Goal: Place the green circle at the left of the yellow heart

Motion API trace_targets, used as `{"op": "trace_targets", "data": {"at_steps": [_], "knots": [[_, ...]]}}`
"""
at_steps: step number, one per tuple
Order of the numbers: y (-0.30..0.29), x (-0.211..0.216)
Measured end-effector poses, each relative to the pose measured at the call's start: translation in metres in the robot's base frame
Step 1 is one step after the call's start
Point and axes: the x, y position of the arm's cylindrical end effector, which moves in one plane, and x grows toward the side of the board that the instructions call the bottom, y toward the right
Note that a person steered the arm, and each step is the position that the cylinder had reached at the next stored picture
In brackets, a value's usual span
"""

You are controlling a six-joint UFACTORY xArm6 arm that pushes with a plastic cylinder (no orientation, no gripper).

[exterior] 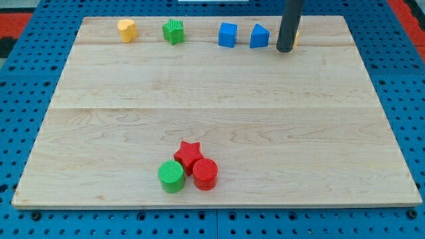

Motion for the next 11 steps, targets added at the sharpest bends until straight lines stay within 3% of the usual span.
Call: {"op": "trace_targets", "data": {"at_steps": [2,3,5,7,8,9,11], "knots": [[0.001,0.0],[0.001,0.021],[-0.064,0.156],[-0.069,0.276],[-0.126,0.317],[-0.172,0.315],[-0.174,0.297]]}}
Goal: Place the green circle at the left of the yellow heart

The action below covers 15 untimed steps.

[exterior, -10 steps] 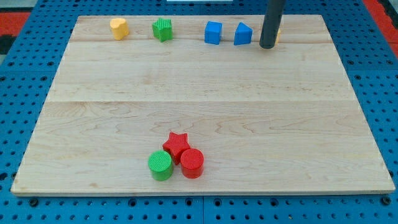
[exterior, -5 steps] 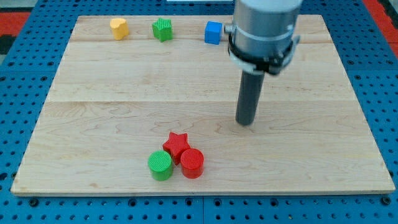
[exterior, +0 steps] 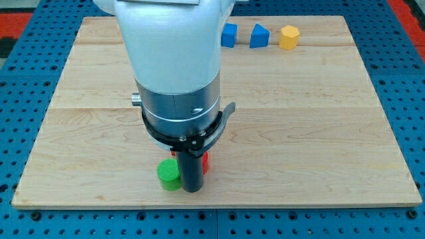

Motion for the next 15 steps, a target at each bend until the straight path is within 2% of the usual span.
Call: {"op": "trace_targets", "data": {"at_steps": [2,5,7,9,11,12,13,14,15], "knots": [[-0.002,0.003],[-0.071,-0.042],[-0.092,-0.033],[-0.179,-0.045],[-0.179,-0.143],[-0.183,-0.167],[-0.202,-0.171],[-0.206,-0.154],[-0.237,-0.143]]}}
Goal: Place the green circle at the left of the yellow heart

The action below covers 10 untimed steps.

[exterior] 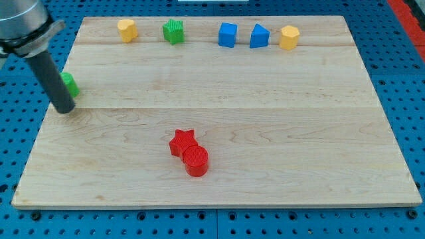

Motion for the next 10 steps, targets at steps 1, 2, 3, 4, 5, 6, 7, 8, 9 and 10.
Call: {"op": "trace_targets", "data": {"at_steps": [1,2,3,4,5,6,7,8,9,10], "knots": [[-0.008,-0.02],[0.006,-0.048],[0.006,-0.085],[0.014,-0.104],[0.019,-0.099],[0.034,-0.1],[0.025,-0.116],[0.025,-0.139],[0.025,-0.168],[0.025,-0.178]]}}
